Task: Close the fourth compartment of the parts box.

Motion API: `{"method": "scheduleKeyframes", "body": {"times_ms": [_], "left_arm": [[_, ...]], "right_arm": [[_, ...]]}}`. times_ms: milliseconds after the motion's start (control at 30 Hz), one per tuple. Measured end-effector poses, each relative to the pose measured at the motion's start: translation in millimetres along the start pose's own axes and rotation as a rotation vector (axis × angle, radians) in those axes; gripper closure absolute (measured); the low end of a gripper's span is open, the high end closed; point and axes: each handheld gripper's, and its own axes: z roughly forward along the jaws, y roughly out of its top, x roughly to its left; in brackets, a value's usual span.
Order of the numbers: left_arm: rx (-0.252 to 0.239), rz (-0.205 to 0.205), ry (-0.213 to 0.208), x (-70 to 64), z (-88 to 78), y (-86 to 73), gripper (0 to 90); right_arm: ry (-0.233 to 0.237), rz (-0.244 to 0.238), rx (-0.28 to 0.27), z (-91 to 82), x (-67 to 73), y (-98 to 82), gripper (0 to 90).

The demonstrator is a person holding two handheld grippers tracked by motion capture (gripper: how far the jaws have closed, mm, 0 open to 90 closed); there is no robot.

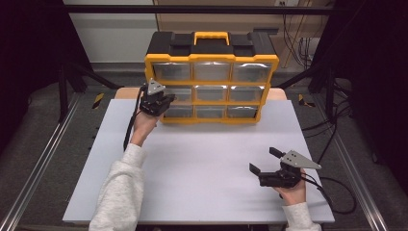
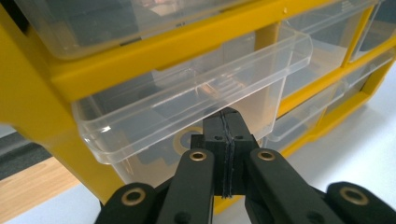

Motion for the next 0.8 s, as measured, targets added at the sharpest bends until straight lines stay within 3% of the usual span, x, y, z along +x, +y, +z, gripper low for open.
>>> {"method": "scheduleKeyframes", "body": {"times_ms": [800], "left_arm": [[0.021, 0.006, 0.029, 7.5, 11.4, 6.4, 89.4]], "right_arm": [[0.002, 0.003, -0.004, -0.1, -0.3, 0.2, 0.0]]}}
